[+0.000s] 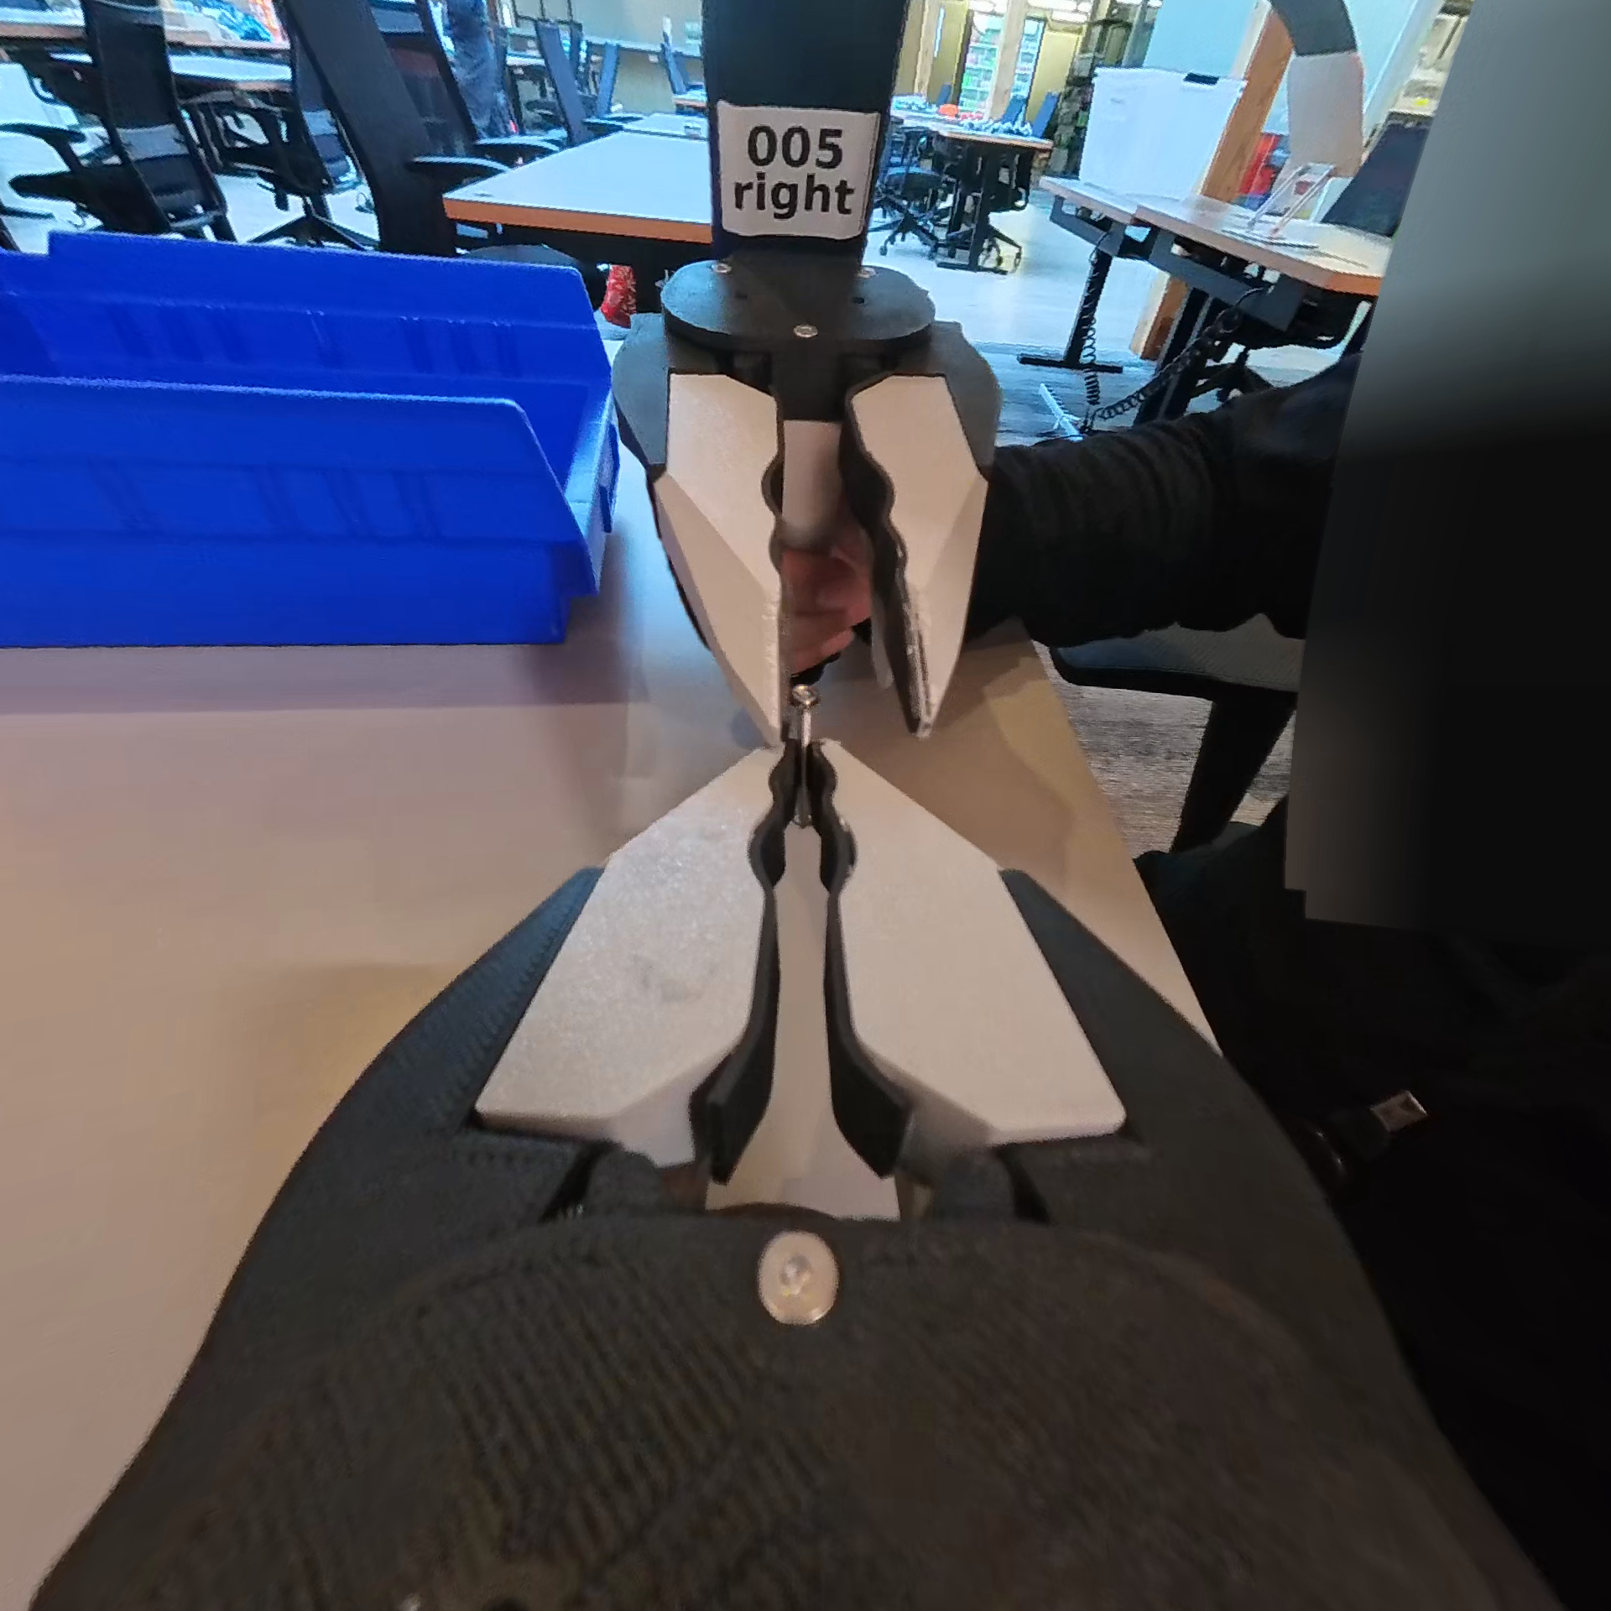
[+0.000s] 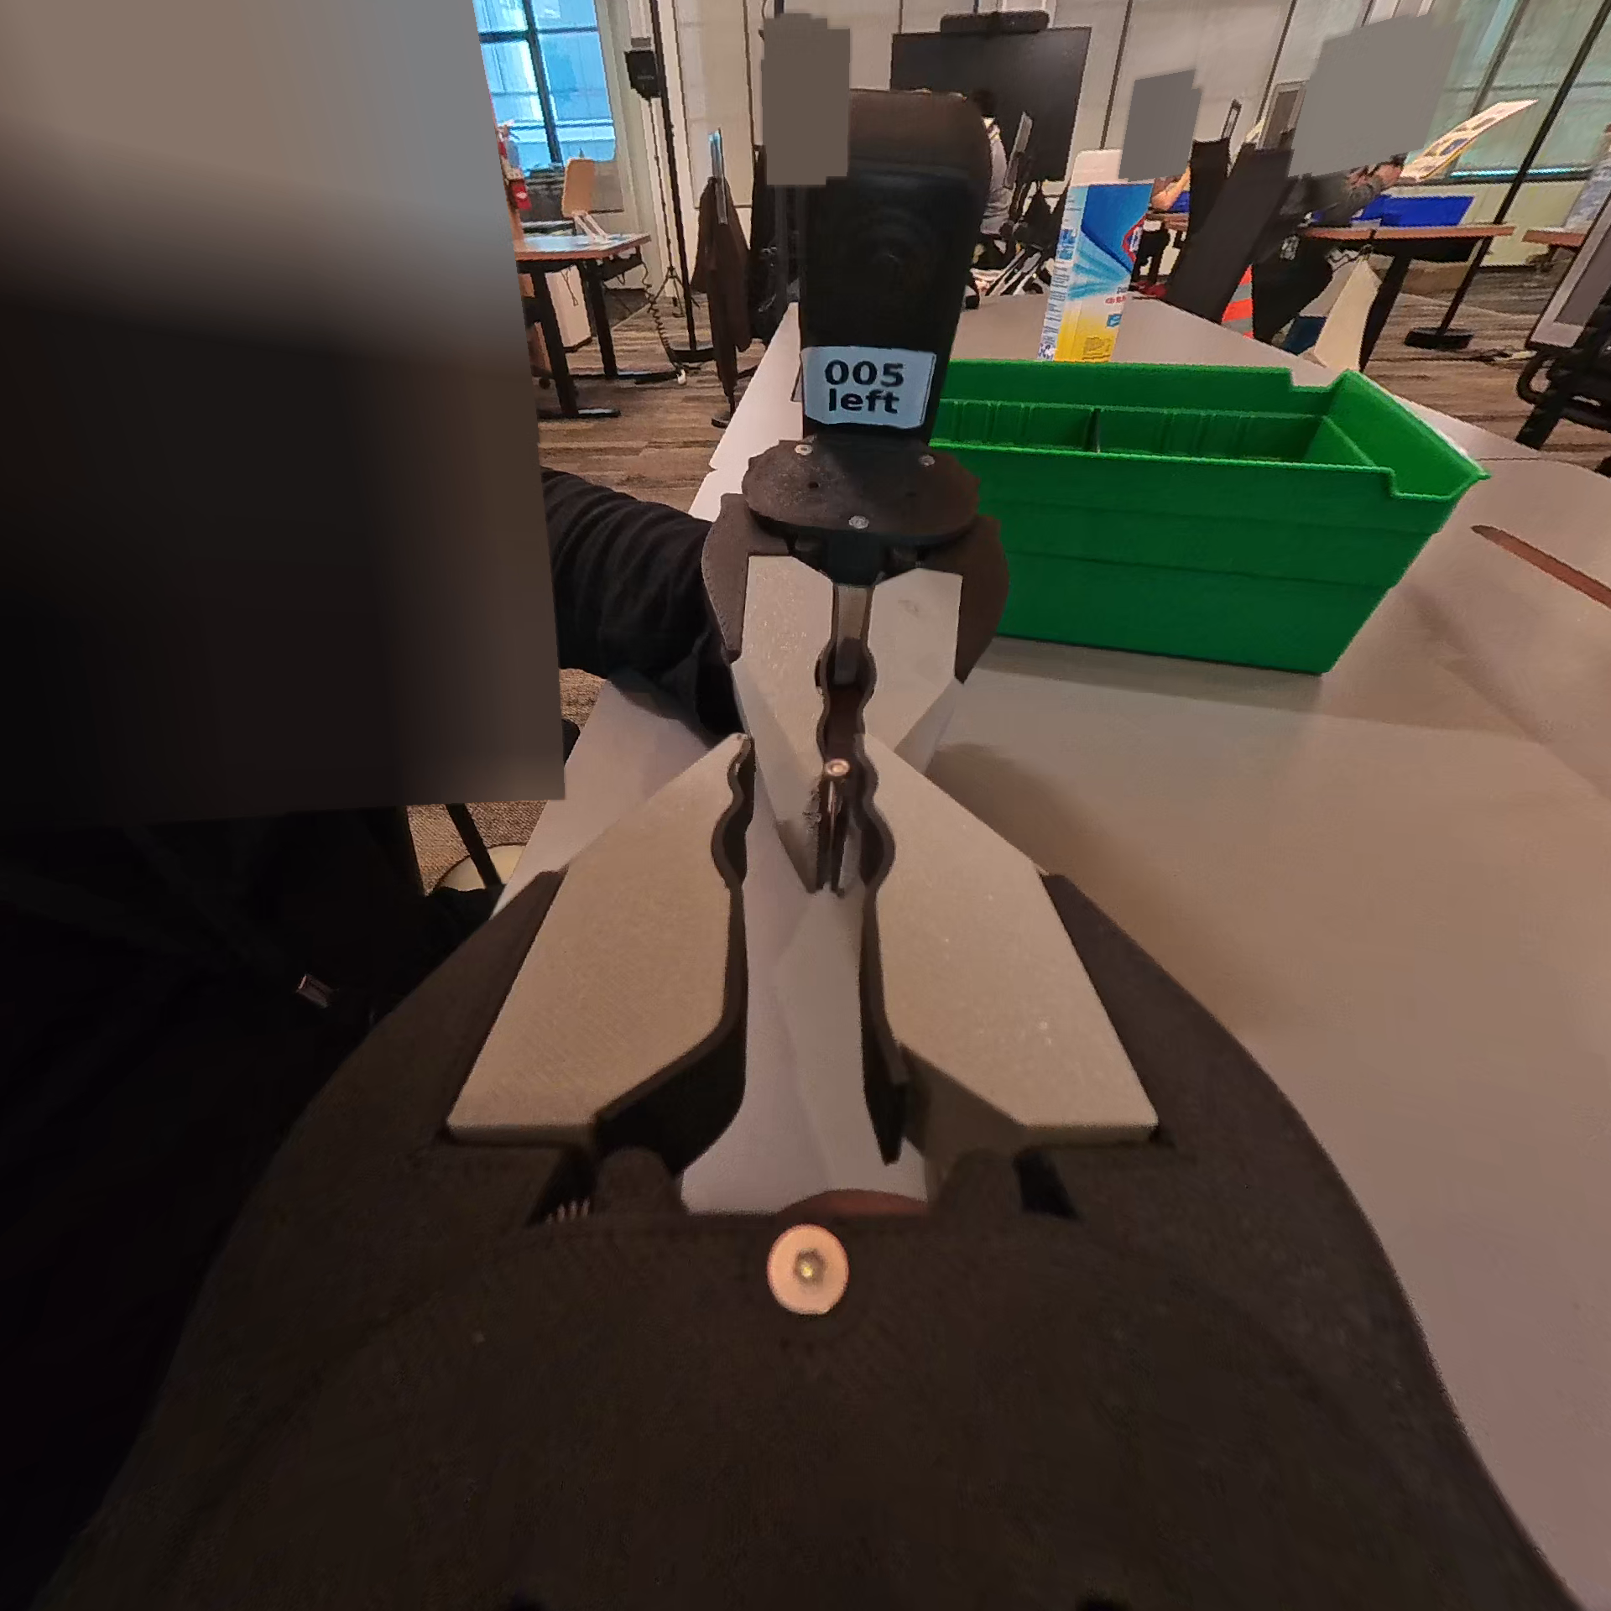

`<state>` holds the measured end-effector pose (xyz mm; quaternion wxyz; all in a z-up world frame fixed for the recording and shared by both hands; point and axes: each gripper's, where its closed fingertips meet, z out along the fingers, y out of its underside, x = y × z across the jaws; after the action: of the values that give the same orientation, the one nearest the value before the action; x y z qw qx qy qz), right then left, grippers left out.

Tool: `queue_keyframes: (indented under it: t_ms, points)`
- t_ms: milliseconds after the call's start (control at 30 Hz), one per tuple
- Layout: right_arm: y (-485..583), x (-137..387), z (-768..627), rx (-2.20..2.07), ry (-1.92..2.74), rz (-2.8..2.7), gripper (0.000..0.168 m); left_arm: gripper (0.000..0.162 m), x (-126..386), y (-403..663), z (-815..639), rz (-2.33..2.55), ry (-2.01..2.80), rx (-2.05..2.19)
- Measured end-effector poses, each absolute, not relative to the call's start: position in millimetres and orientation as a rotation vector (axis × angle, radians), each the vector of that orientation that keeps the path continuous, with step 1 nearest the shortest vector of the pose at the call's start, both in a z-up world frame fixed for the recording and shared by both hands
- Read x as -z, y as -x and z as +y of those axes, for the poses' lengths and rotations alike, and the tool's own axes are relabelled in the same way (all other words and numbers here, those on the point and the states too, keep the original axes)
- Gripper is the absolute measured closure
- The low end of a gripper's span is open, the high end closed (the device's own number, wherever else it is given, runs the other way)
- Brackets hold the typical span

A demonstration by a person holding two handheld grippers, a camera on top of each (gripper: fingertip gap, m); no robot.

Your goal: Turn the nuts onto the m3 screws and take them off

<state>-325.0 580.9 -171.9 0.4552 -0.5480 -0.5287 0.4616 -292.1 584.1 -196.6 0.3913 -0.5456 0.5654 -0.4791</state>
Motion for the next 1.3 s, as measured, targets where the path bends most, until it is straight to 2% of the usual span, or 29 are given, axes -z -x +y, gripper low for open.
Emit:
queue_keyframes:
  t_ms: [167,267,800,967,1200,1300]
  points:
    - [317.0,169.3,585.1,-1.116,1.357,-1.273,0.152,0.162,193.9,292.7,588.0,1.412,1.389,1.198]
    - [315.9,166.6,587.7,-1.135,1.354,-1.241,0.161,0.162,193.8,292.4,586.7,1.417,1.384,1.199]
    - [318.9,167.3,598.7,-1.024,1.409,-1.161,0.166,0.162,190.3,289.5,596.0,1.358,1.389,1.082]
    - [316.8,172.5,618.2,-0.756,1.526,-0.944,0.166,0.162,195.6,288.0,616.8,1.275,1.456,0.882]
    - [310.9,183.8,623.8,-0.444,1.586,-0.792,0.165,0.162,209.0,286.4,619.7,1.269,1.536,0.884]
    - [310.5,177.0,614.2,-0.534,1.534,-0.84,0.151,0.162,207.0,284.1,612.9,1.288,1.515,0.928]
